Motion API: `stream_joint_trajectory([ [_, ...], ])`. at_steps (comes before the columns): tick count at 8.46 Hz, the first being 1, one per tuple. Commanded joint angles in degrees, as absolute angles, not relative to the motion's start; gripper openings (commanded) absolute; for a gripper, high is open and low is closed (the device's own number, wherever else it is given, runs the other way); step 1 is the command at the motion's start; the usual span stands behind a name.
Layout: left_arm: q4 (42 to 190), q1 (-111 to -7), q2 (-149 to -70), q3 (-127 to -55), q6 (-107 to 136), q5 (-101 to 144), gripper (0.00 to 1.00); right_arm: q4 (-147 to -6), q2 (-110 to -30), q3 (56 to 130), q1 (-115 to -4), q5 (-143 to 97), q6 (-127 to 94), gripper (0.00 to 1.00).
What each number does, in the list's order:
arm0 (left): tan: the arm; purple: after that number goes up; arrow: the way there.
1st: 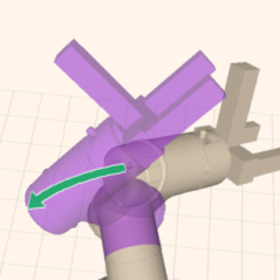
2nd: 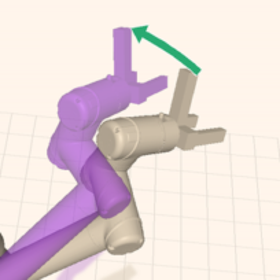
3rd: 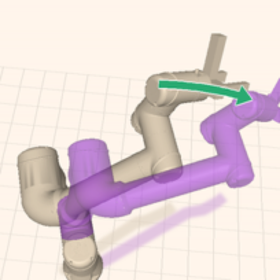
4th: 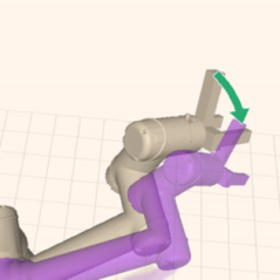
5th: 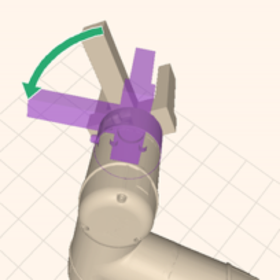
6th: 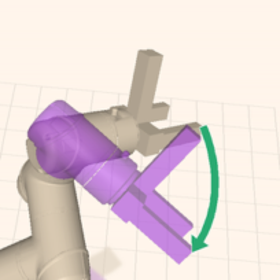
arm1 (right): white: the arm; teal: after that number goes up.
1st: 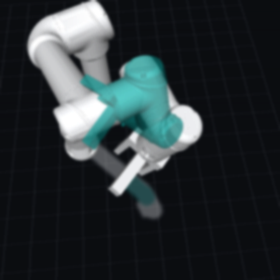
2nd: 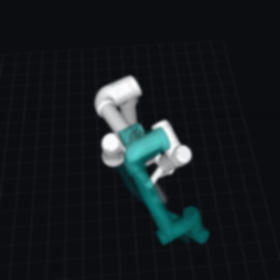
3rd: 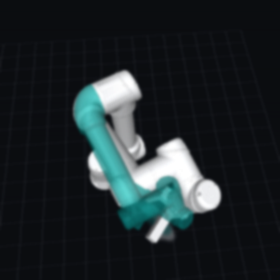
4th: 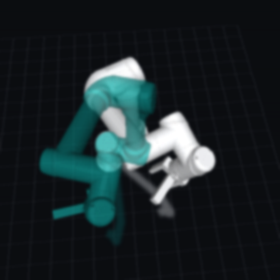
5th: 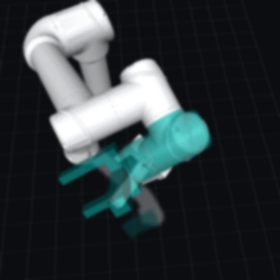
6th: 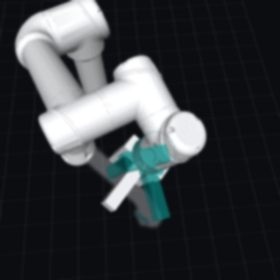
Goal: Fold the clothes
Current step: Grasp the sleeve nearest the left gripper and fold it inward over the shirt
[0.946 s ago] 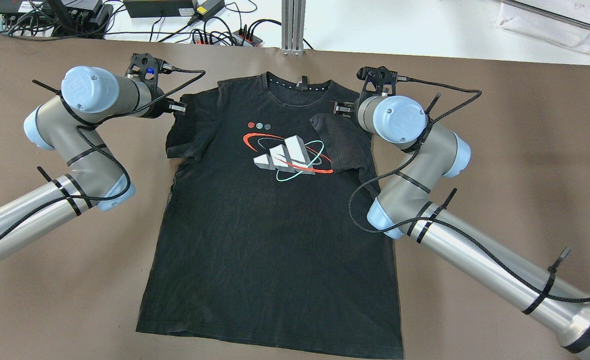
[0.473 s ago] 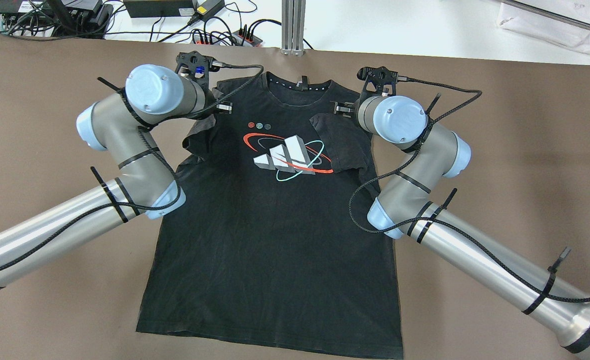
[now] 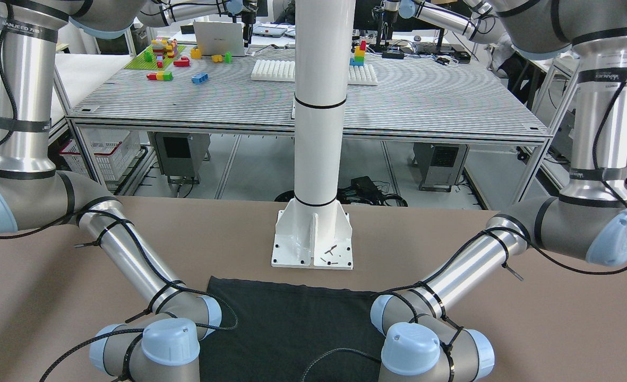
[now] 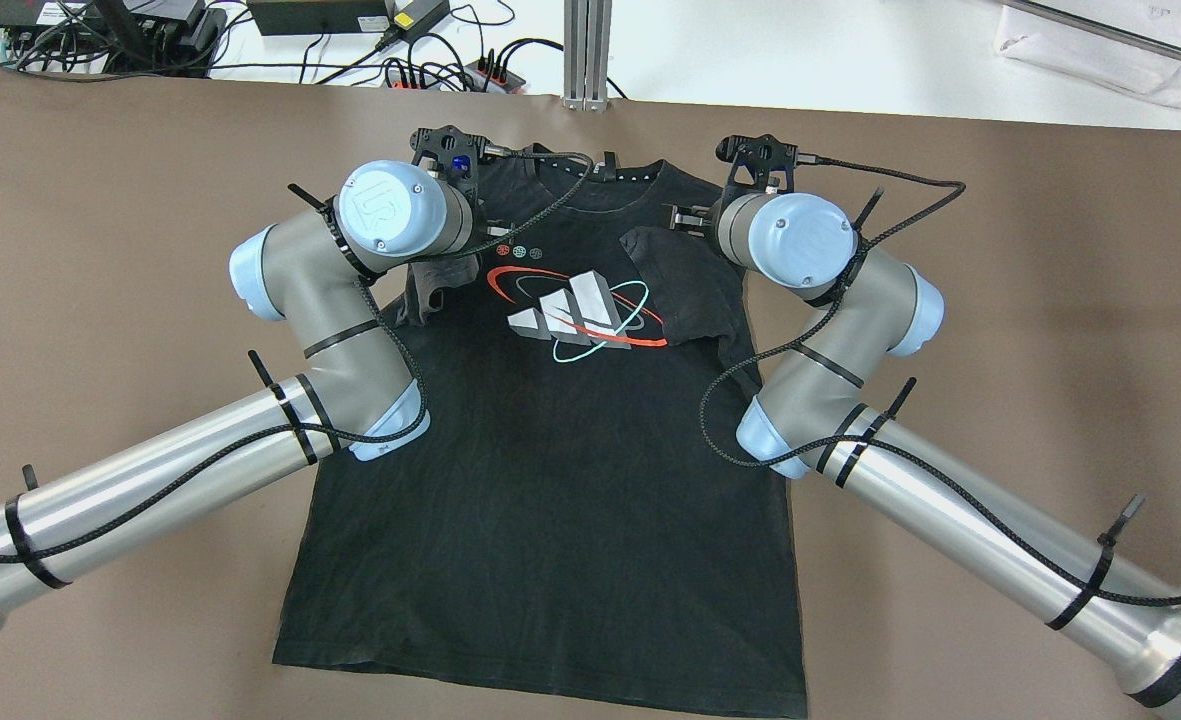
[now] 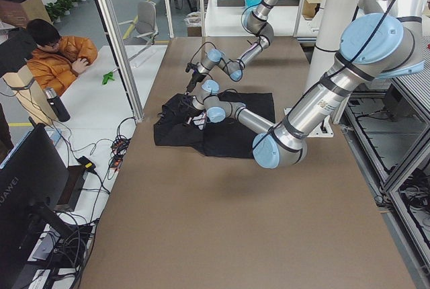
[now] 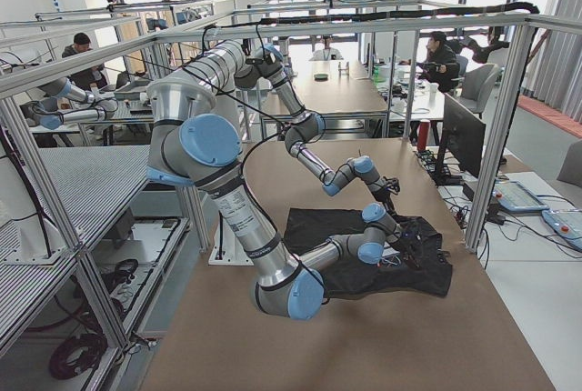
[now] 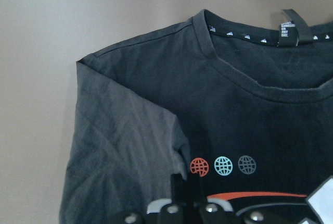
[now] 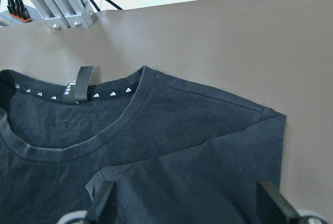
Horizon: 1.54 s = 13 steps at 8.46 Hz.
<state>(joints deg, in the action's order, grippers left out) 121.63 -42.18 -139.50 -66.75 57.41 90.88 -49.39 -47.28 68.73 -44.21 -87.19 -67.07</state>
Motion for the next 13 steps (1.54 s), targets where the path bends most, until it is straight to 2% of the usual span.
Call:
stream_joint_trajectory([
  [1, 120.94, -41.92, -141.23, -66.53, 57.92, 90.62, 0.0, -49.39, -47.29, 68.64, -44.21, -87.19, -67.06, 0.94],
  [4, 120.94, -42.01, -142.12, -66.18, 59.06, 90.62, 0.0, -49.39, -47.29, 68.64, -44.21, -87.19, -66.88, 0.94],
  [5, 121.11, -42.01, -141.95, -65.57, 58.45, 90.62, 0.45, -49.39, -47.29, 68.64, -44.21, -87.19, -66.88, 0.94],
  [6, 121.98, -42.1, -141.86, -64.17, 58.27, 90.27, 0.94, -49.39, -47.29, 68.64, -44.21, -87.27, -66.88, 0.94],
  [11, 126.53, -45.95, -141.07, -65.04, 58.88, 95.93, 0.95, -49.39, -47.28, 71.09, -44.38, -92.26, -67.41, 0.94],
  [12, 130.39, -47.45, -137.5, -67.04, 59.15, 100.85, 0.95, -49.83, -48.42, 73.97, -45.17, -95.5, -67.33, 0.94],
  [13, 130.6, -48.68, -133.37, -72.02, 59.15, 103.42, 0.95, -50.01, -50.95, 77.14, -47.26, -100.58, -67.32, 0.94],
])
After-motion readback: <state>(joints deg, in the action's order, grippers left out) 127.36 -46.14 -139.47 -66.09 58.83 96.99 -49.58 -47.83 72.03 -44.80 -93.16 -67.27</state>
